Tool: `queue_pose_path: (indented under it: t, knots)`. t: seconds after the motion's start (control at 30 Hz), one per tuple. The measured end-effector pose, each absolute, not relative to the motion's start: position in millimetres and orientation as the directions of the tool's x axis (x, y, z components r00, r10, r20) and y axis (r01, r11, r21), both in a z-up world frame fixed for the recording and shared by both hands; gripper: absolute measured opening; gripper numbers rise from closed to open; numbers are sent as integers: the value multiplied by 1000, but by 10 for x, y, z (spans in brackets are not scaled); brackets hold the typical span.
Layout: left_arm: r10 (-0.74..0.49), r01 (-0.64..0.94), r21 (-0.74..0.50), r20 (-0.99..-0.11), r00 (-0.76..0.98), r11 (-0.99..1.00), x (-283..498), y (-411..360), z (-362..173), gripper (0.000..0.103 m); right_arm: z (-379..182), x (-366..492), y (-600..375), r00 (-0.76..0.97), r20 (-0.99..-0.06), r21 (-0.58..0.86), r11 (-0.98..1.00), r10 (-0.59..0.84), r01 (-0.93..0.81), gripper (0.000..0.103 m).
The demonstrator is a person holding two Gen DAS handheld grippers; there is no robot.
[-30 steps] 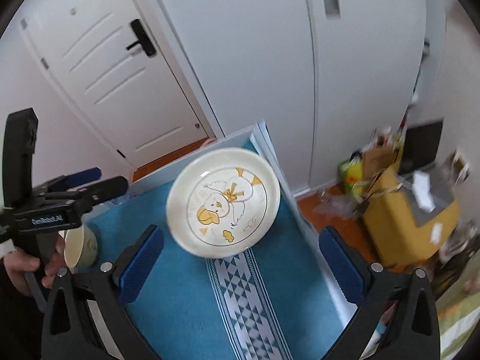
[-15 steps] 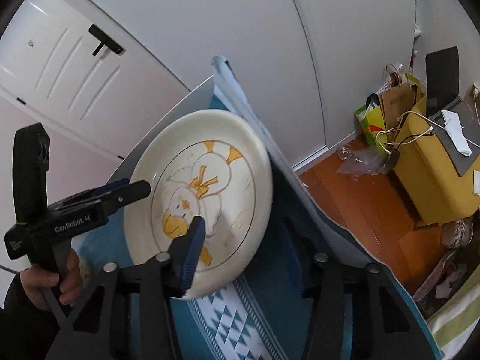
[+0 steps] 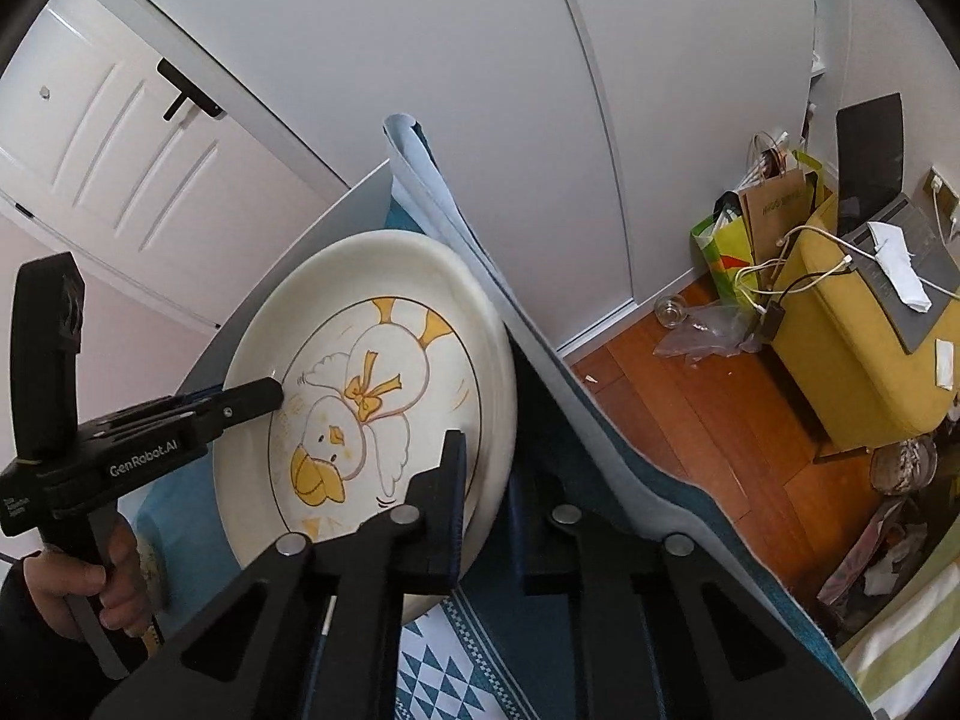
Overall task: Organize plates and bowls
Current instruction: 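Grasp the rim of the small duck-print plate with both grippers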
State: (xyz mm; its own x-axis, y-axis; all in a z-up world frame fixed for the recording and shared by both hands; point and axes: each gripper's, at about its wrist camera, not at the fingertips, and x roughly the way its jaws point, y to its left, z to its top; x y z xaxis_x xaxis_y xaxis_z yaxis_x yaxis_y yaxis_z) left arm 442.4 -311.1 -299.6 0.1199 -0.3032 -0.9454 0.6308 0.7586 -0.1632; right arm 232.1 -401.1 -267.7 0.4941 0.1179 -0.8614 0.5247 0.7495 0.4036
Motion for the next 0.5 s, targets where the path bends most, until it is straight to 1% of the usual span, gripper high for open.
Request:
queue_pose_path:
  t: [0.3, 0.5]
  knots:
    - [-314, 633, -133, -932, 183, 763, 4237, -3054, -2689, 20, -2455, 2223, -3985, 536, -838, 412, 768, 108, 490, 11]
    - [-343, 617, -136, -911, 229, 775, 4008, -2863, -2292, 20, -2127, 2119, -3922, 566, -818, 408, 797, 102, 446, 11]
